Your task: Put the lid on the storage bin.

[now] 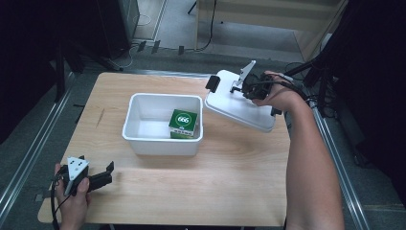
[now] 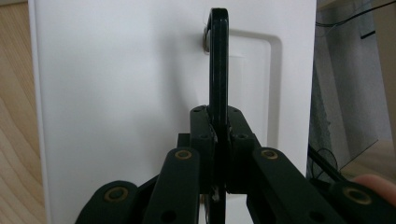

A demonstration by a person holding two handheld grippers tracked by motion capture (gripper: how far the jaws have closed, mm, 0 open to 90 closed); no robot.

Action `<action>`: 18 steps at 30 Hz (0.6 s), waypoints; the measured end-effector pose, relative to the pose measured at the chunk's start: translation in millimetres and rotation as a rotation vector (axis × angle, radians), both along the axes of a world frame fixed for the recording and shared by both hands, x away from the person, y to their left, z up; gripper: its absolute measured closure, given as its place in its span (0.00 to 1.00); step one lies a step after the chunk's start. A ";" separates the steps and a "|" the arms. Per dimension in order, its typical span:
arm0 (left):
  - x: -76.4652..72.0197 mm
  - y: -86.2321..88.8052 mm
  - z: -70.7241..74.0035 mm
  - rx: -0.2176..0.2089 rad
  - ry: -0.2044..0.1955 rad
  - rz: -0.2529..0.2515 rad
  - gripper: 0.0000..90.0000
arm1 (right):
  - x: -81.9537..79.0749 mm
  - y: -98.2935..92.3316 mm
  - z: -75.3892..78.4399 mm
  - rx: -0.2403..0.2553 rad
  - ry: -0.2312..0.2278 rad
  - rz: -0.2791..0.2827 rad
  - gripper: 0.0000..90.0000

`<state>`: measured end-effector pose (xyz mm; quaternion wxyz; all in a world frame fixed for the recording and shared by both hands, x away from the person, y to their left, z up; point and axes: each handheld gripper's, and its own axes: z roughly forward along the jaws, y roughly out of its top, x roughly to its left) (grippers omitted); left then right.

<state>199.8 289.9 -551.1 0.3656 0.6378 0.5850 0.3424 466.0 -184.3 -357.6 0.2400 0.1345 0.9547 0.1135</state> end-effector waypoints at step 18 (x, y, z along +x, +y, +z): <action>0.4 -0.2 -0.1 0.000 -0.002 0.000 0.02 | -13.9 37.0 42.7 0.026 -0.006 0.085 0.95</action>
